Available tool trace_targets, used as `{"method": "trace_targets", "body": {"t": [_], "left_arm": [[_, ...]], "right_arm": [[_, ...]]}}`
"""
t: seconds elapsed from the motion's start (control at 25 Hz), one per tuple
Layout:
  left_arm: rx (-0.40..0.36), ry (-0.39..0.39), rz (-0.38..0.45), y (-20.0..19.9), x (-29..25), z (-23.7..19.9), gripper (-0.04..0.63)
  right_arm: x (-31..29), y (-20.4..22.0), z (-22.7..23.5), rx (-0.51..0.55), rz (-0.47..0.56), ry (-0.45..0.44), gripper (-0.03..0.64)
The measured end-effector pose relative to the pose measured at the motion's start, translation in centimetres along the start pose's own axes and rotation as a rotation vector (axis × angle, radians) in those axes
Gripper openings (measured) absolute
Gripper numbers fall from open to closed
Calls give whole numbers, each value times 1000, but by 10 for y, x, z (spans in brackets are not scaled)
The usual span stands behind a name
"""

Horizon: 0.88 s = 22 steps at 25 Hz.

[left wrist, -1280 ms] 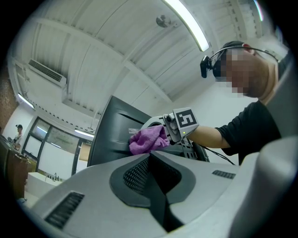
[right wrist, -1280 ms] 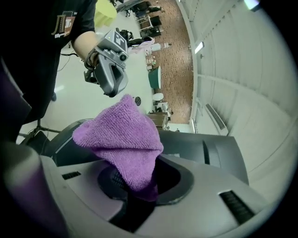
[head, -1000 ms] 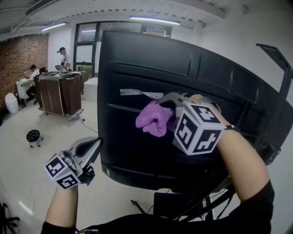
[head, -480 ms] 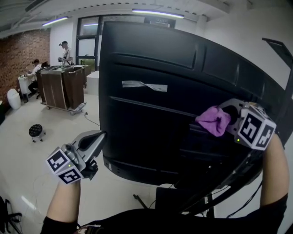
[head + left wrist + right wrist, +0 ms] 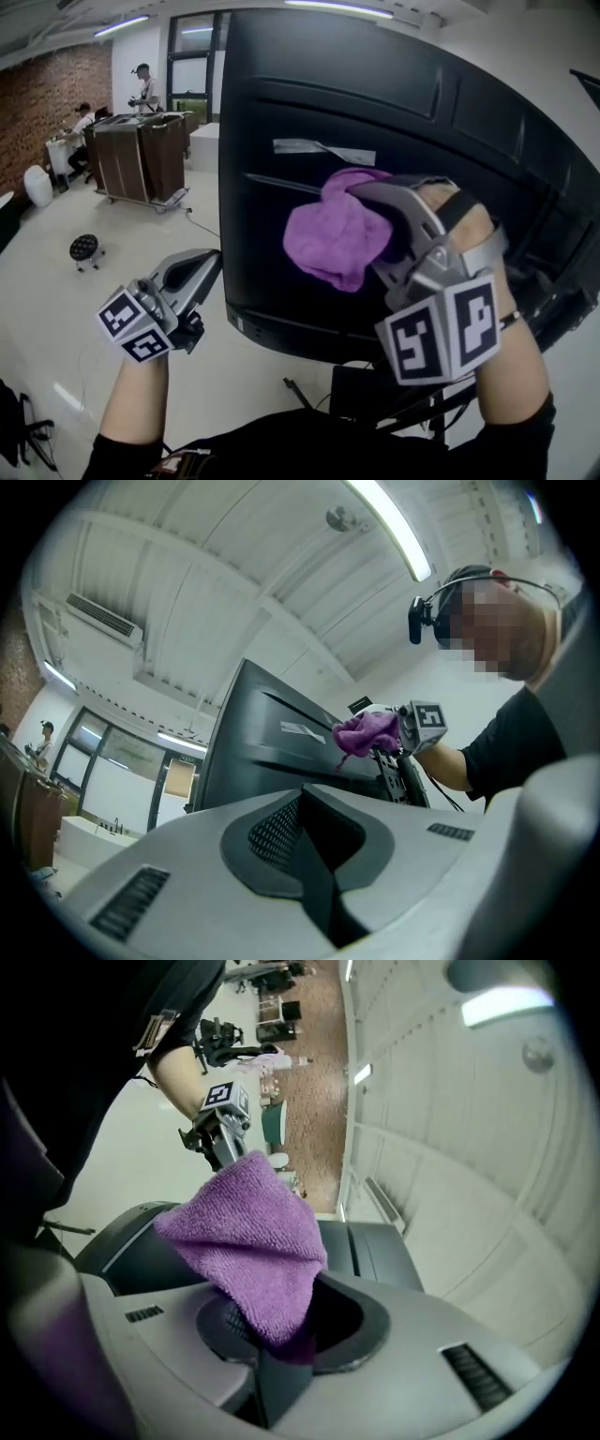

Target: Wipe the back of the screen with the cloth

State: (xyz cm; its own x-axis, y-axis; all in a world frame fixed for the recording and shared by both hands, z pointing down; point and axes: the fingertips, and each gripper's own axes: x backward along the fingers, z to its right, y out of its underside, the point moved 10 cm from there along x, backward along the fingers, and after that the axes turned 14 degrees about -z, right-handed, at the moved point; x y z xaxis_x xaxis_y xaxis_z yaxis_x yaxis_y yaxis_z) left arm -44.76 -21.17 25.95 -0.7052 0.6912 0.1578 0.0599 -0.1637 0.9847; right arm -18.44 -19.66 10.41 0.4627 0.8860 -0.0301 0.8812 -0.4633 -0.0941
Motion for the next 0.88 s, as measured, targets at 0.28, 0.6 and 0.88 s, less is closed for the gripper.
{"method": "trace_targets", "body": {"t": [0.28, 0.6, 0.88], "left_arm": [[48, -63, -11, 17, 36, -10, -5], [86, -77, -32, 32, 53, -13, -5], [95, -36, -33, 32, 46, -8, -5]], "right_arm": [[-53, -101, -70, 118, 60, 110, 91], [-113, -95, -119, 108, -111, 115, 91], [-91, -62, -116, 127, -266, 96, 91]]}}
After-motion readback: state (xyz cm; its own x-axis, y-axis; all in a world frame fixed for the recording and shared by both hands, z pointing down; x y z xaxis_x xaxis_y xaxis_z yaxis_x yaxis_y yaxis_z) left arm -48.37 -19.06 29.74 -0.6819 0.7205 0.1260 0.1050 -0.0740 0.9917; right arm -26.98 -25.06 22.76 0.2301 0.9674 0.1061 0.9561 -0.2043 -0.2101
